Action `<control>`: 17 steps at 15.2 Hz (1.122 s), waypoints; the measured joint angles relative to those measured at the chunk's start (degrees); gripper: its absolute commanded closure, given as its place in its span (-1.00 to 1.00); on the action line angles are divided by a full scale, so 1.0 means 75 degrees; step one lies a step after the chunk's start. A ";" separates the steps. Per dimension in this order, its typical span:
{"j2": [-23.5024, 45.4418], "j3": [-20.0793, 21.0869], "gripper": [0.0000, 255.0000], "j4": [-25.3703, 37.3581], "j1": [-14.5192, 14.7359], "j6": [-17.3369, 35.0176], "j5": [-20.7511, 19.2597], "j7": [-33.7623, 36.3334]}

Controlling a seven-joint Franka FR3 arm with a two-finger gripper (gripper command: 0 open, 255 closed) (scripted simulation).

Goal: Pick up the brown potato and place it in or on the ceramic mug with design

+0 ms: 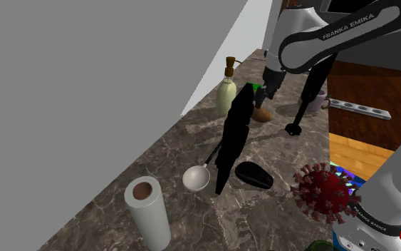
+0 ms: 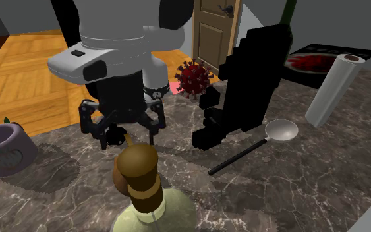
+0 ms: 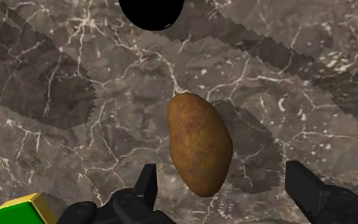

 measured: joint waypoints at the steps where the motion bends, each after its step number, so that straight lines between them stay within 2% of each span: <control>1: 0.0314 0.0026 -1.00 0.0051 -0.0017 0.0259 -0.0097 0.0037; 10: 0.1373 -0.0048 -1.00 -0.0060 -0.0149 0.1445 -0.0389 0.0058; 16: 0.1433 -0.0060 -1.00 -0.0081 -0.0162 0.1530 -0.0404 0.0053; 17: 0.1433 -0.0060 1.00 -0.0081 -0.0162 0.1530 -0.0404 0.0053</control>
